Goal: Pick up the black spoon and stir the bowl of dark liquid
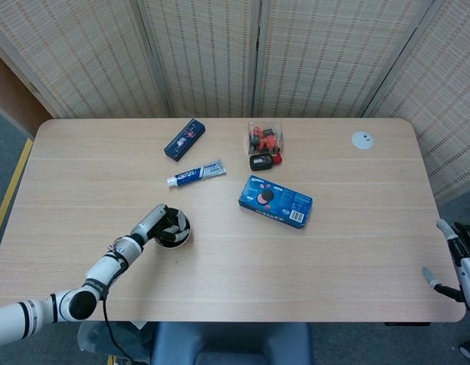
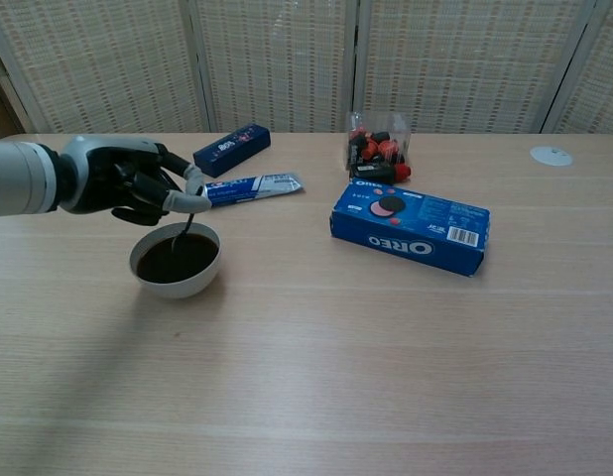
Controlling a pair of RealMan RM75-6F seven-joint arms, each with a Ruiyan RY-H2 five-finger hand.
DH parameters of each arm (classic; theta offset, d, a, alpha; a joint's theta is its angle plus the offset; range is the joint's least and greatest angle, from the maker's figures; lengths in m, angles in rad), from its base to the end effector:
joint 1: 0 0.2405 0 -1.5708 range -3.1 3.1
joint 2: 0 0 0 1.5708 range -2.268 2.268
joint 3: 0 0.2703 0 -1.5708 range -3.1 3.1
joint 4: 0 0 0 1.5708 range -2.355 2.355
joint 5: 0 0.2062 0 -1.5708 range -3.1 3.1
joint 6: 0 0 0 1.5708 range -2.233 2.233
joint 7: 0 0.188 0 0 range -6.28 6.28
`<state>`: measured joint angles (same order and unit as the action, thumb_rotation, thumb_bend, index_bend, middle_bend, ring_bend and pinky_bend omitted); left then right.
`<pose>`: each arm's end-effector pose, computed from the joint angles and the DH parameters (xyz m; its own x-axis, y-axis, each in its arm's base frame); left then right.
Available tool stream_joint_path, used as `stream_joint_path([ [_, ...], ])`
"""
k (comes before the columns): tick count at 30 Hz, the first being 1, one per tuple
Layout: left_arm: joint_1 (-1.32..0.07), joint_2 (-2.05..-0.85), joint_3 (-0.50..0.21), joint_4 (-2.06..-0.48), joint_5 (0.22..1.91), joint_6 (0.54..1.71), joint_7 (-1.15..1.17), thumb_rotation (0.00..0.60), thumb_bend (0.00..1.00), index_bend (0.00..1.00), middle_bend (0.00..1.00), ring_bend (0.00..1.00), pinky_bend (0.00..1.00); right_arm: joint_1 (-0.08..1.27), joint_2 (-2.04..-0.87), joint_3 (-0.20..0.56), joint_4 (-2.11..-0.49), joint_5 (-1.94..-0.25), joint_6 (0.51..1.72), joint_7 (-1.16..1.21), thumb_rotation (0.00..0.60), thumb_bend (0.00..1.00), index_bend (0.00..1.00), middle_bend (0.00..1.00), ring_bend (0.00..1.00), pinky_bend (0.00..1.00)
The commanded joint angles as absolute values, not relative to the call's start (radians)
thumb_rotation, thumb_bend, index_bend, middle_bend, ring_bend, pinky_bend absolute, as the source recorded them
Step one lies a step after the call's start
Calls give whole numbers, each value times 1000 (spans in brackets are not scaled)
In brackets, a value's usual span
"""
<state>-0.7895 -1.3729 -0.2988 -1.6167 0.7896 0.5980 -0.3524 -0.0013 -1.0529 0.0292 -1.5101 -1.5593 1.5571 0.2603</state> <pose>-0.1446 0.4002 -0.0149 -0.3788 0.5941 0.7096 0.9195 0.1546 0.3614 -0.3483 -0.1935 0.2055 0.3128 0.0179 0.9497 -0.9498 0.0101 0.3126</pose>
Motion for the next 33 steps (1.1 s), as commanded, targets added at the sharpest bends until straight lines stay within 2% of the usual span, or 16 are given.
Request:
stream_joint_path([
  [1,-817,-1403,-291,-1580,753,599,-329,600,400,659,1000,1000,1000,-2,-1054,29,-1510,-1558,1557,260,600,261,26,157,58,144],
  [18,-884,-1509,-254,-1408,630,617,-231,600,399,660,1000,1000,1000,-3,-1049,31,-1521,-1553,1552,249,600,261,26,157,57,144],
  [33,-838,-1438,-222,-1497,652,613,-204,600,399,656,1000,1000,1000,4,-1048,33,-1526,-1559,1547,244,600,261,26,157,58,144],
])
